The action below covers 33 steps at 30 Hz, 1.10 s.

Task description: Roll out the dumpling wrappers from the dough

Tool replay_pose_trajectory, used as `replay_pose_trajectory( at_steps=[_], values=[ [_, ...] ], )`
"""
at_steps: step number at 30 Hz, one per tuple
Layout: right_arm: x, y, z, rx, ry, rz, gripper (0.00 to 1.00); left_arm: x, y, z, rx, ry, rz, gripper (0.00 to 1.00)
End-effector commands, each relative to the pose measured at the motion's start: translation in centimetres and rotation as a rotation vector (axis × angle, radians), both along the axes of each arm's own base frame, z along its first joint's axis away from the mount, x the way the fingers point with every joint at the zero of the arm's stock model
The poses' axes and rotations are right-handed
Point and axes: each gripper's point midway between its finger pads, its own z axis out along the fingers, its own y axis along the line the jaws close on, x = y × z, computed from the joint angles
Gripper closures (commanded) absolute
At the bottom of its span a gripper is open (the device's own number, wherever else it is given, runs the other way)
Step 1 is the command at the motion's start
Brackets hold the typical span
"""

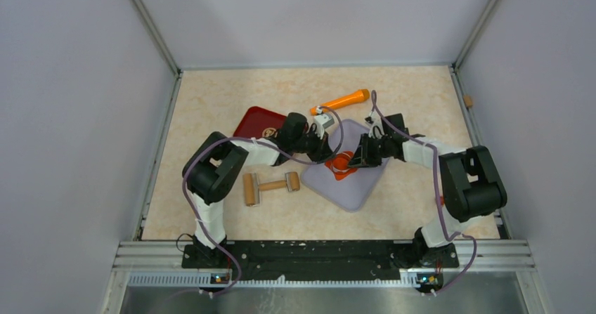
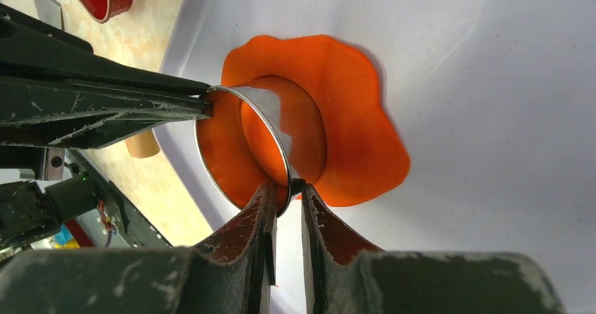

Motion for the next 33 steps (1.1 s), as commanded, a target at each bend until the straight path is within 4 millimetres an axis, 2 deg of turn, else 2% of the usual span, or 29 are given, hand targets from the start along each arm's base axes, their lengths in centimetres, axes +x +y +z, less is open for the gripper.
replay_pose_trajectory(
  at_steps=[1, 7, 15, 23, 27, 33],
  values=[
    [-2.9, -2.0, -4.5, -0.215, 0.079, 0.042, 1.0, -7.2, 7.0, -12.5, 0.422, 0.225, 0.019, 1.0],
    [-0.8, -1.4, -4.3, -0.23, 0.053, 0.058, 1.0, -8.0, 7.2, -11.7, 0.417, 0.228, 0.01, 1.0],
    [2.5, -0.6, -4.1, -0.244, 0.021, 0.082, 1.0, -10.1, 7.0, -10.4, 0.409, 0.201, -0.053, 1.0],
    [3.6, -0.2, -3.5, -0.244, 0.011, 0.096, 1.0, -11.4, 7.6, -10.0, 0.456, 0.231, -0.115, 1.0],
    [4.1, 0.0, -2.8, -0.239, -0.009, 0.102, 1.0, -10.0, 7.5, -9.1, 0.444, 0.211, -0.08, 1.0],
    [5.6, 0.7, -0.4, -0.205, -0.08, 0.099, 1.0, -6.1, 6.1, -5.4, 0.348, 0.166, -0.024, 0.92]
  ],
)
